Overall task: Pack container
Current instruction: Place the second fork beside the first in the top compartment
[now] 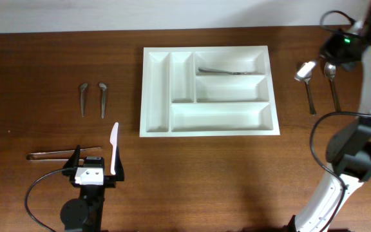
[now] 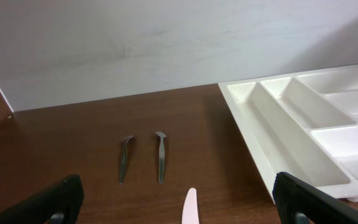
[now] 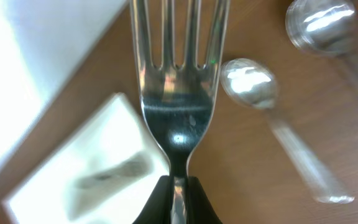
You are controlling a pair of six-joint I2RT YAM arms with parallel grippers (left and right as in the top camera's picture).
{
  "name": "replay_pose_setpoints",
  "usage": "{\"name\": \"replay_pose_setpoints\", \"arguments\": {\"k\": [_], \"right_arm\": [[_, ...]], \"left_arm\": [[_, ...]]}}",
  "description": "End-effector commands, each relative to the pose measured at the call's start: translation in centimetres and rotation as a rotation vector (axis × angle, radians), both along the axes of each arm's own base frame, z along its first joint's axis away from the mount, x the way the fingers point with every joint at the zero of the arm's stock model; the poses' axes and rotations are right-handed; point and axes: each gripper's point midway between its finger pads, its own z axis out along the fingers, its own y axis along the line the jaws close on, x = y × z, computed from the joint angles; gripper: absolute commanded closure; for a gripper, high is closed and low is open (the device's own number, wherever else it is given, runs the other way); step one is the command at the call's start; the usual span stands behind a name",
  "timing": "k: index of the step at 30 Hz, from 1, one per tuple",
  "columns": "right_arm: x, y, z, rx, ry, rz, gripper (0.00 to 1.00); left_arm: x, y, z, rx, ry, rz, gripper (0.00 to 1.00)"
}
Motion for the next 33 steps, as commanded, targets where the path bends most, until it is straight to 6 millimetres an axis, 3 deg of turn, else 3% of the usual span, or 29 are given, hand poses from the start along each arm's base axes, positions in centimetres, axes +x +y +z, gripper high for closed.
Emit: {"name": "replay_pose_setpoints", "arguments": {"k": [1, 7, 11, 19, 25, 33], "right_arm": [[2.4, 5.3, 1.9, 0.205, -0.029, -0.167, 0.96], [5.1, 10.3, 2.9, 0.283, -0.072, -0.354, 0.96], [5.1, 13.0, 1.5, 0.29, -0.033, -0.499, 0.96], [5.7, 18.4, -1.8, 0.298, 0.012, -0.549, 0.96], [5.7, 20.5, -5.3, 0.286, 0.077, -0.536, 0.96], [5.7, 20.9, -7.9, 0.277, 0.123, -0.534, 0.96]], "left_arm": [[0.0, 0.1, -0.2, 0.01, 0.0, 0.005, 0.01], [0.0, 0.1, -0.2, 0.01, 0.0, 0.005, 0.01], [0.0, 0.1, -0.2, 0.01, 0.0, 0.005, 0.01], [0.0, 0.1, -0.2, 0.01, 0.0, 0.005, 0.01], [0.0, 0.1, -0.2, 0.01, 0.0, 0.005, 0.01], [0.0, 0.1, -0.2, 0.01, 0.0, 0.005, 0.01]]}}
